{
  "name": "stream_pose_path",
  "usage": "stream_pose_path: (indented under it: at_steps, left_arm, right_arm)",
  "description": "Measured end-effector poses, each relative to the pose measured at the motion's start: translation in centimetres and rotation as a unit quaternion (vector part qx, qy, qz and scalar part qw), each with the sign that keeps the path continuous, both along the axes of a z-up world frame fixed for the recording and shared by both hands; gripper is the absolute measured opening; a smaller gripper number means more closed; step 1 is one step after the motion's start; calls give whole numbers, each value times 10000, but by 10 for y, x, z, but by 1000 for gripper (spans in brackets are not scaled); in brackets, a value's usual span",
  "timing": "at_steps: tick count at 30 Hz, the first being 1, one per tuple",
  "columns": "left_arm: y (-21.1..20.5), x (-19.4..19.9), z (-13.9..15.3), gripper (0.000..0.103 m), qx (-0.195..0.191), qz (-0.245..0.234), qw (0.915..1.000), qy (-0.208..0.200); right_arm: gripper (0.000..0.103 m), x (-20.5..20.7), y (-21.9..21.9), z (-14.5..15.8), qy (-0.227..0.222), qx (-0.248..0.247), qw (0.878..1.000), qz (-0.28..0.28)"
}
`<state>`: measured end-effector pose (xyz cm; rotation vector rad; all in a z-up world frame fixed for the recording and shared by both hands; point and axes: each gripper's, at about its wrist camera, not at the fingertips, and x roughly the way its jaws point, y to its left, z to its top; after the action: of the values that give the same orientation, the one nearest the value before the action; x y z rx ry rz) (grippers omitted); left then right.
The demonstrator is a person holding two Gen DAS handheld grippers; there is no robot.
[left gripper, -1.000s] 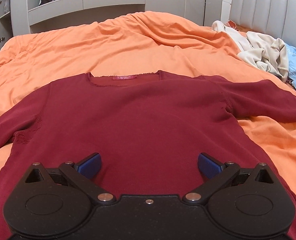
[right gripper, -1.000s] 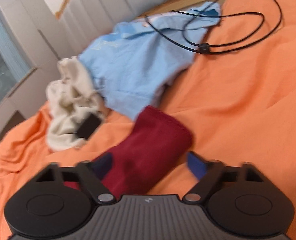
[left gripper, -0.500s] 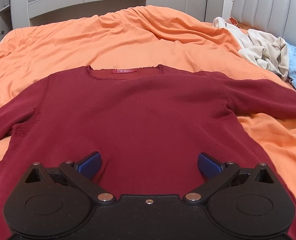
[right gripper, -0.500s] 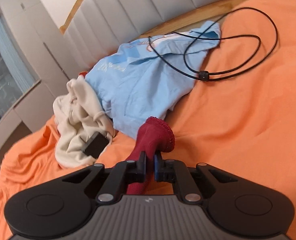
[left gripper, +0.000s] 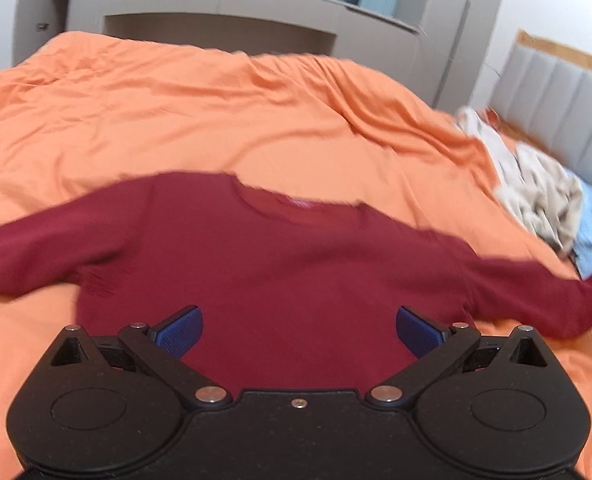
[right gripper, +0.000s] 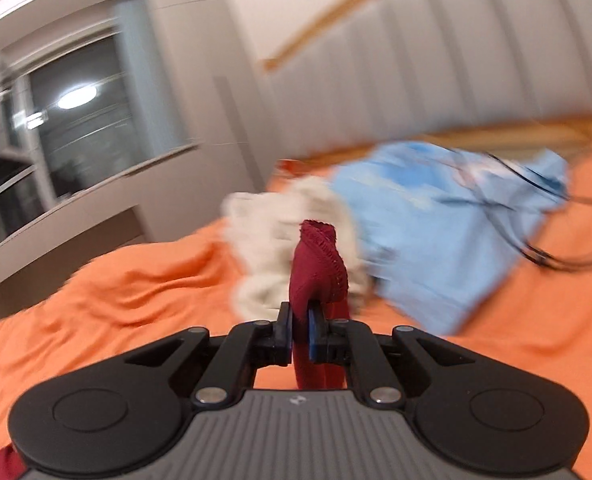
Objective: Fold small clothes
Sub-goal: 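Carry the sleeve cuff with the right tool across the top's body and release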
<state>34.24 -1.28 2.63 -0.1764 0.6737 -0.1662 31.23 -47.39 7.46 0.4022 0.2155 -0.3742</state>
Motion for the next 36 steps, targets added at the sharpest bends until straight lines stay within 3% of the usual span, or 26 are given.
stream_pose_path:
  at_steps: [7,13,22,26,29,32,34,36]
  left_arm:
    - [50,2,13,103,-213,669,9975,-109]
    - [84,5,19,103,-423,1205,9917,-129]
    - [139,2,32,103,-601,2271,9715,-309]
    - [157,2,31,102,-797,2534,9638,-245]
    - [162,5,29,102,-852,2568,9625,-171]
    - [160,7,27,102,-836,2488,9649,-116]
    - [158,9,25,103,-787,2402,9675,-94]
    - [153,13,23,102,-748,2303,9702,-75]
  right_arm:
    - [8,39,102,44,-277,-459,9906,1256]
    - [8,55,192,50,-406,-491,9676,2443]
    - [8,64,315,-1,243,-751,9213,3809]
    - [8,65,359,-31,788,-981,9017,4136]
    - [9,58,381,-51,1168,-1216,8846,4349]
    - [20,50,385,-61,1434,-1227,8702,4551]
    - [57,47,384,-60,1443,-1212,8654,4644]
    - [69,45,376,-53,1405,-1314,8619,4692]
